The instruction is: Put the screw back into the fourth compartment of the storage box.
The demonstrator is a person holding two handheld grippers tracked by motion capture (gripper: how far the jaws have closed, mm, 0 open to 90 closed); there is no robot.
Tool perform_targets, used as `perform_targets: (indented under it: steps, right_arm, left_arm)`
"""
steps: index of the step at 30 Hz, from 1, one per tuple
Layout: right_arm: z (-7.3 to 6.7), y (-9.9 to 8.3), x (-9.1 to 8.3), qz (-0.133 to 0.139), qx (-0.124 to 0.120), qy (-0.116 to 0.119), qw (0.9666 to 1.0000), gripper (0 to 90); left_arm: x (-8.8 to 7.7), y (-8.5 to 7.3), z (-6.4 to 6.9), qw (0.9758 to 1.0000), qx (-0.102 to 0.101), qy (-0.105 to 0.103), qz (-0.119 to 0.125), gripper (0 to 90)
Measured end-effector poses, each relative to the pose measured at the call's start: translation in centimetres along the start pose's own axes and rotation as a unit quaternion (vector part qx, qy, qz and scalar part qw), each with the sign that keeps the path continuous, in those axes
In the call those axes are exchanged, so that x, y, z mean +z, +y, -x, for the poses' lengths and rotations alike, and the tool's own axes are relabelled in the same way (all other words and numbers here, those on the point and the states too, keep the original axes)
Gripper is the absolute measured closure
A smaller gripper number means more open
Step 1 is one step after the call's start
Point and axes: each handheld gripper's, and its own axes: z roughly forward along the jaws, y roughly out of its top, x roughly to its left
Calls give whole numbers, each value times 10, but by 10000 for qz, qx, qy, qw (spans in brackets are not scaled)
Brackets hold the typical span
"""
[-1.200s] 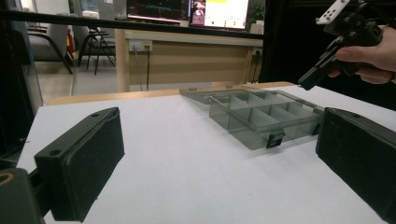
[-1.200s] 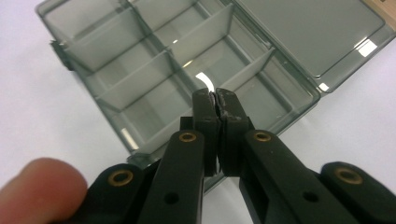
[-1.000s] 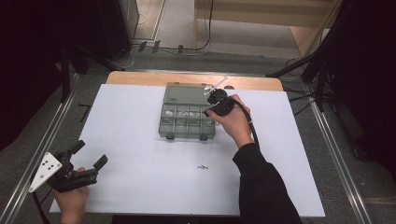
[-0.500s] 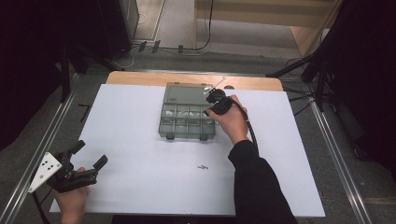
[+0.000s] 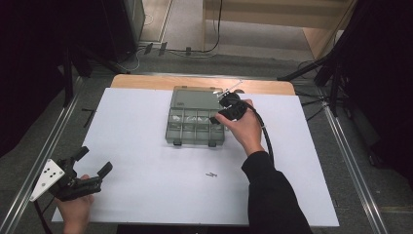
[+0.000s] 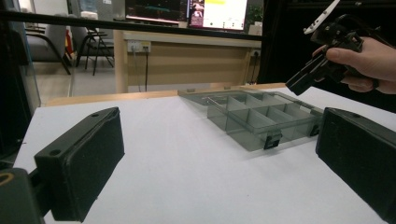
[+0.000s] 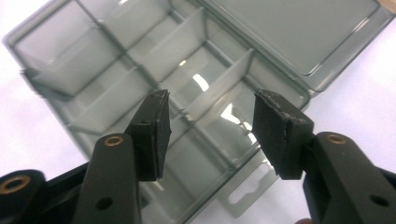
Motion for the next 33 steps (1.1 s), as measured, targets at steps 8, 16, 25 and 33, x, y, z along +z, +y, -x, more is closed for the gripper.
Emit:
perform_targets:
  steps: [8,16,25,33]
  right_arm:
    - [-21,-10,-10,102,-136,111,9998,358]
    - [-37,-24,-22,267,-227,215,9992,333]
    - [-57,-43,-32,264,-388,203,9987,349]
    - [-65,-64,-30,223,-408,259,9986,364]
  left_arm:
    - [0,0,0,10000,-5,5,20,12]
    - [0,1,1,10000,-19,0,30,12]
    - [1,1,2,10000,22,-6,-8,12]
    - [1,1,2,10000,19,-8,-10,12]
